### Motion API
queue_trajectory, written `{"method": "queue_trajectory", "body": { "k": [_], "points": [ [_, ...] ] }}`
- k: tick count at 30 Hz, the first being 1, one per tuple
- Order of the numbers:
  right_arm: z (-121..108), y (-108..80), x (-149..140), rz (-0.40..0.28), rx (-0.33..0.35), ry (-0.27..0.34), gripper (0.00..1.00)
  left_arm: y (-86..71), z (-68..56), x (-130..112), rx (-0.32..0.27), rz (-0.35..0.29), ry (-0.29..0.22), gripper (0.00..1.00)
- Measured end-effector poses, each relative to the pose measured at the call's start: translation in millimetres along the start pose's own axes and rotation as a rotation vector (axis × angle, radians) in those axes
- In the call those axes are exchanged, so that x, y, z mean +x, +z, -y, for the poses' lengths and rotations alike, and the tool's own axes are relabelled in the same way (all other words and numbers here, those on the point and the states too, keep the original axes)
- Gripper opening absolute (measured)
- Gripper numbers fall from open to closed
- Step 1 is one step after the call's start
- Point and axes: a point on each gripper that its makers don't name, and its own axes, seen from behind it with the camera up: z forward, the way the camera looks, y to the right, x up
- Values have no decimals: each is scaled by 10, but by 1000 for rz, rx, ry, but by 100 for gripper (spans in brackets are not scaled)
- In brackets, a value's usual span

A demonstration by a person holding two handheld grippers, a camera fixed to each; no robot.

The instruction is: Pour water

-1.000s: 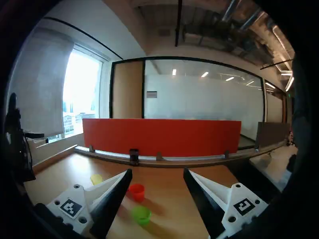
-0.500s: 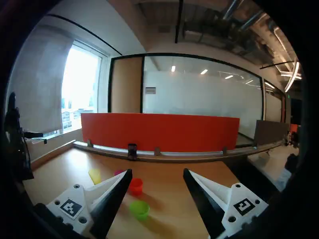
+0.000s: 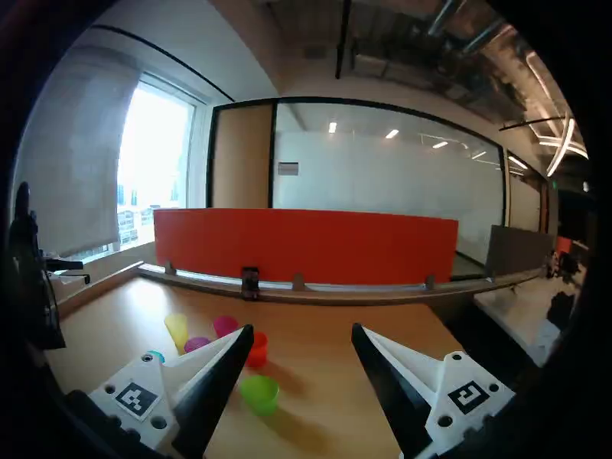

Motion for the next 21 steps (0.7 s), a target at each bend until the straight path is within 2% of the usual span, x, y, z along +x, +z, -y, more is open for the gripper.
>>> {"method": "queue_trajectory", "body": {
  "k": [9,15,21],
  "points": [
    [-19,44,-258,23,18,-32,100,58,-48,-313,14,41,4,94],
    [142,102,-527,53,61,-37,99,81,-83,-494,10,65,12,94],
    [348,211,-985,125,109,-42,99,158,-202,-827,-27,131,30,94]
  ]
}}
